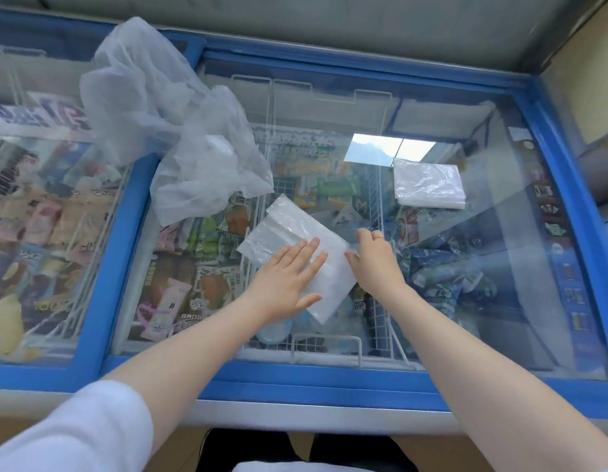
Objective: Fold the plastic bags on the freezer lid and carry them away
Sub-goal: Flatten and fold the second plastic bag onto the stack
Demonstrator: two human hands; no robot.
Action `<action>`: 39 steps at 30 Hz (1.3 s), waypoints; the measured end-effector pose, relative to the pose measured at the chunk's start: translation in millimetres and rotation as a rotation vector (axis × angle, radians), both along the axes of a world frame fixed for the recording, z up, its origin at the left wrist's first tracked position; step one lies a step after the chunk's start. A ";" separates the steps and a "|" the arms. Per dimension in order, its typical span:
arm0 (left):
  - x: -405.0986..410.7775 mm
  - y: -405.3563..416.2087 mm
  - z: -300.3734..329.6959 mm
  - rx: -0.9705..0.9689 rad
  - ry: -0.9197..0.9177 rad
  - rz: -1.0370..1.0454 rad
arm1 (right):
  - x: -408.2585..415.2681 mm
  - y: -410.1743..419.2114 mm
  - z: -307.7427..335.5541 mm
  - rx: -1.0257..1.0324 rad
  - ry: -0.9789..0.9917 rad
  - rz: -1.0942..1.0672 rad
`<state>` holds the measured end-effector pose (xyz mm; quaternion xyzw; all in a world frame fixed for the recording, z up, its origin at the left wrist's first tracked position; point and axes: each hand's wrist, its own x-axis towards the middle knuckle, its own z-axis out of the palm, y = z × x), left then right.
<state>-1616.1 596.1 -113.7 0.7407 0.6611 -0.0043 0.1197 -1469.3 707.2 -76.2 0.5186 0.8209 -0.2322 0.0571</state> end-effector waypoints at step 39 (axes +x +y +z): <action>31.0 -50.3 16.4 -0.128 -1.138 0.647 | 57.5 22.4 23.7 -0.474 0.233 0.467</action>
